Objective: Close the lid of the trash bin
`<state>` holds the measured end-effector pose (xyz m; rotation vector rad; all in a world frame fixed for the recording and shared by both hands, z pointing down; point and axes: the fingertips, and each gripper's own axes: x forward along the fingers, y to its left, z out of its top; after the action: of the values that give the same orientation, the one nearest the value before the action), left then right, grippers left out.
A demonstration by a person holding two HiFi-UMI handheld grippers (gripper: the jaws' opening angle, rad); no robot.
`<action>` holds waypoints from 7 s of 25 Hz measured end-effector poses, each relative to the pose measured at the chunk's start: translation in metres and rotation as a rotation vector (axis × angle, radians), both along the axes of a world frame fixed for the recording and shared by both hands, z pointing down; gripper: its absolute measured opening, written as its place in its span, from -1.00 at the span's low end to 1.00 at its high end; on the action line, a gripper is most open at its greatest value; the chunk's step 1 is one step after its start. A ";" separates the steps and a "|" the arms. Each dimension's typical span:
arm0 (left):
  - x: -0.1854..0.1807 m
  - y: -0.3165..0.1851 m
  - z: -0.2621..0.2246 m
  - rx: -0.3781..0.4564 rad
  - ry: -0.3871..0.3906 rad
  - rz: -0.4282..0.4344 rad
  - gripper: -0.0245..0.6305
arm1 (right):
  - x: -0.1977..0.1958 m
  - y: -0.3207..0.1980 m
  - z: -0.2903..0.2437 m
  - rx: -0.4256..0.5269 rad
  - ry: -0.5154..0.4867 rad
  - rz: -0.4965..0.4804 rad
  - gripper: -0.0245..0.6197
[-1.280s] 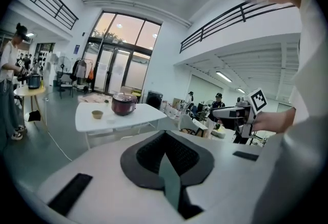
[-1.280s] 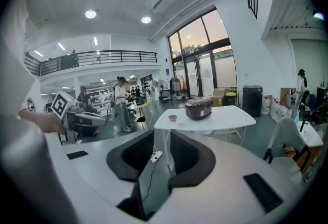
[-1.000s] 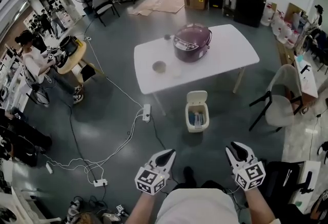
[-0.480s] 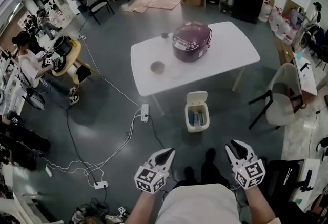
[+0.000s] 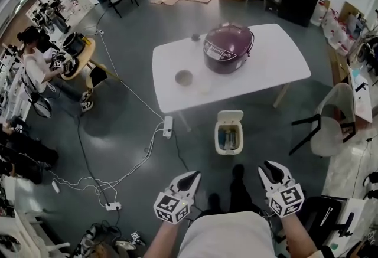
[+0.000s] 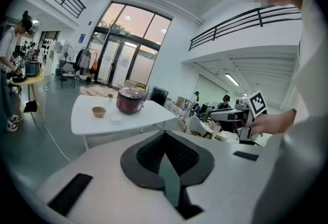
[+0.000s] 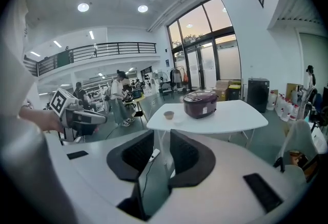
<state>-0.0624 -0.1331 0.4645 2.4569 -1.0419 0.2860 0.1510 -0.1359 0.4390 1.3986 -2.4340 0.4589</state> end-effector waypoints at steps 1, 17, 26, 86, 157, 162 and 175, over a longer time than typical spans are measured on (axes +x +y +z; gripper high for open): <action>0.004 -0.011 0.002 -0.003 -0.003 -0.004 -0.88 | 0.003 -0.013 0.003 -0.006 -0.001 -0.009 -0.57; 0.076 -0.129 0.022 -0.080 -0.040 -0.142 -0.88 | 0.058 -0.177 0.042 -0.120 0.001 -0.215 -0.59; 0.088 -0.161 0.044 -0.128 -0.058 -0.202 -0.88 | 0.062 -0.230 0.082 -0.185 0.004 -0.288 -0.59; 0.064 -0.229 0.350 -0.317 -0.084 -0.090 -0.88 | -0.008 -0.357 0.470 -0.459 0.237 -0.366 -0.56; 0.074 -0.164 0.467 -0.433 -0.115 -0.032 -0.88 | -0.026 -0.154 0.697 -0.678 0.519 -0.537 -0.88; 0.072 -0.161 0.462 -0.427 -0.129 -0.033 -0.88 | -0.021 -0.152 0.688 -0.699 0.512 -0.533 -0.88; 0.091 -0.156 0.351 -0.381 -0.072 -0.116 -0.88 | -0.009 -0.180 0.529 -0.564 0.382 -0.473 -0.88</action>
<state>0.0282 -0.2888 0.8152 2.0519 -1.0461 0.4888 0.1422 -0.3157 0.9679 0.5897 -2.0039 0.6237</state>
